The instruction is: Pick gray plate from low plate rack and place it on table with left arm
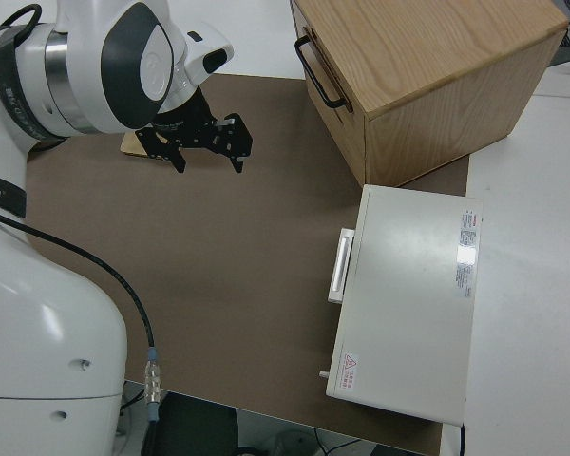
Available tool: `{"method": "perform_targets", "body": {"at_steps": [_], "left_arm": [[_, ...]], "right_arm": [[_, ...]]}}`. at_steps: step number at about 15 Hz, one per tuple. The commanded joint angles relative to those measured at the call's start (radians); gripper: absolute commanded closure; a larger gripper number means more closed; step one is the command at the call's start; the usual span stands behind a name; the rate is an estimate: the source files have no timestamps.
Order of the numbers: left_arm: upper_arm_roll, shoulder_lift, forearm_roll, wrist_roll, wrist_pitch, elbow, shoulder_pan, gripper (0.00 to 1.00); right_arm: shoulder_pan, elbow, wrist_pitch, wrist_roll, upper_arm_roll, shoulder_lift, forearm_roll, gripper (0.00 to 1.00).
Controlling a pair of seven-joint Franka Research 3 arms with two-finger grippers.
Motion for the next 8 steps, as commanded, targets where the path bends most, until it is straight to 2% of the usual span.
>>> {"method": "perform_targets", "body": {"at_steps": [1, 5, 8], "left_arm": [[0.006, -0.007, -0.008, -0.007, -0.09, 0.084, -0.019, 1.0], [-0.032, -0.007, -0.025, -0.045, -0.098, 0.087, -0.019, 1.0], [-0.066, -0.001, -0.12, -0.141, -0.097, 0.084, -0.022, 1.0]], "right_arm": [[-0.023, 0.006, -0.011, 0.012, 0.02, -0.002, -0.005, 0.017], [-0.023, 0.006, -0.012, 0.012, 0.021, -0.002, -0.005, 0.017], [-0.023, 0.007, -0.011, 0.012, 0.021, -0.002, -0.006, 0.017]]}}
